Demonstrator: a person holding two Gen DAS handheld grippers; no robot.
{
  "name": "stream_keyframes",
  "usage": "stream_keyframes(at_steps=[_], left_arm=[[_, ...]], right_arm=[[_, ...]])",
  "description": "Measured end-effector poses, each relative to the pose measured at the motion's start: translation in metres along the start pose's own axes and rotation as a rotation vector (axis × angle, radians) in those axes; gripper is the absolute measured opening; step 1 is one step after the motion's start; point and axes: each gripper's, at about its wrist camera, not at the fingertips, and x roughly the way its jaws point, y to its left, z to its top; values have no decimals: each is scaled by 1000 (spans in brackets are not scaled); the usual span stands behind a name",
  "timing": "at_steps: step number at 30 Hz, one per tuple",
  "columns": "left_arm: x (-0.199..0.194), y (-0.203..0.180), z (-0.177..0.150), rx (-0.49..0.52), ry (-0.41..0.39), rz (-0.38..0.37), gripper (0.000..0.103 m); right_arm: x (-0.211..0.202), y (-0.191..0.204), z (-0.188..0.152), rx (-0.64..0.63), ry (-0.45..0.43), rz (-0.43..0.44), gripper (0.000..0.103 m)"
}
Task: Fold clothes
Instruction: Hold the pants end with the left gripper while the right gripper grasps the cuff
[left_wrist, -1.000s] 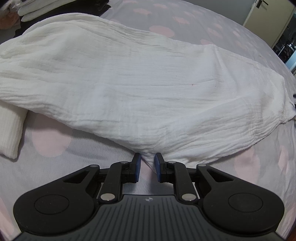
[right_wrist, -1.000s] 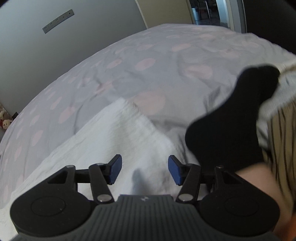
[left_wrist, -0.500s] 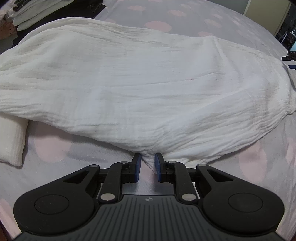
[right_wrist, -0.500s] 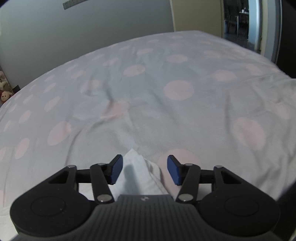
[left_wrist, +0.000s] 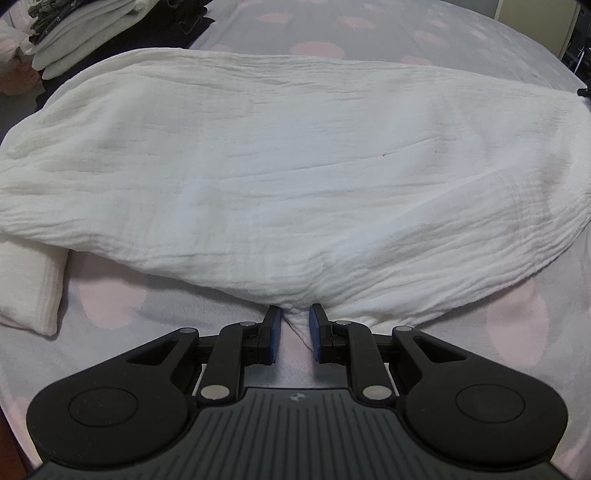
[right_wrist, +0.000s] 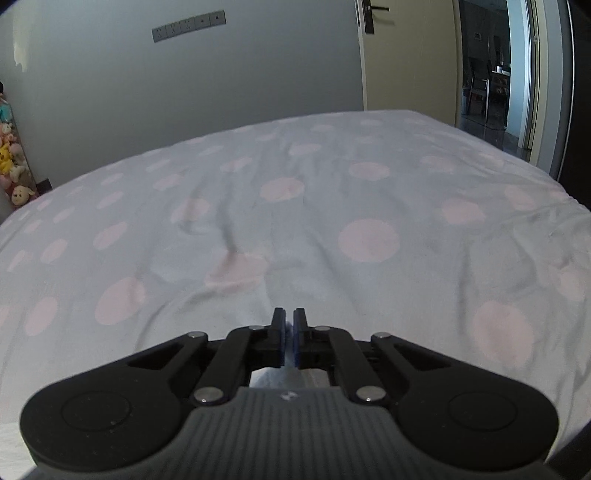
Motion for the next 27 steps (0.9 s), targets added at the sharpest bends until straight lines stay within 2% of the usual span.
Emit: stream_keyframes(at_steps=[4,5,6,7,10,12,14,17,20,23,25,27], left_arm=[[0,-4,1,-9,2,4,20],[0,-5,1,-9,1,4,20],[-1,-5,1,-10,0,3,20],[-1,-5,1,-11,-1,3,20],[-2,-6,-1,-13,-7,1,20],[-2,-5,-1,-15,-12,-1,20],[-2,-4,0,-22,-12,-5,20],[-2,-2,2,-32,-7,-7,20],[-2,-2,3,-37,-7,-6,20],[-1,-2,3,-36,-11,-7,20],[-1,-3,3,-30,-14,-7,20],[0,-2,2,-27,-17,-10,20]], right_arm=[[5,0,-2,-1,36,-28,13],[0,-5,-2,16,35,-20,20],[-7,-11,-3,29,38,-8,33],[-15,-16,-3,41,42,4,38],[-28,-39,-8,51,105,53,44],[-32,-49,-17,55,154,80,56],[-33,-56,-29,58,205,110,59],[-31,-56,-52,46,270,142,60],[-19,-42,-77,23,351,136,61],[-22,-24,-87,-40,296,70,58],[-25,-20,-88,-28,291,65,47],[-28,-12,-88,-52,286,59,19]])
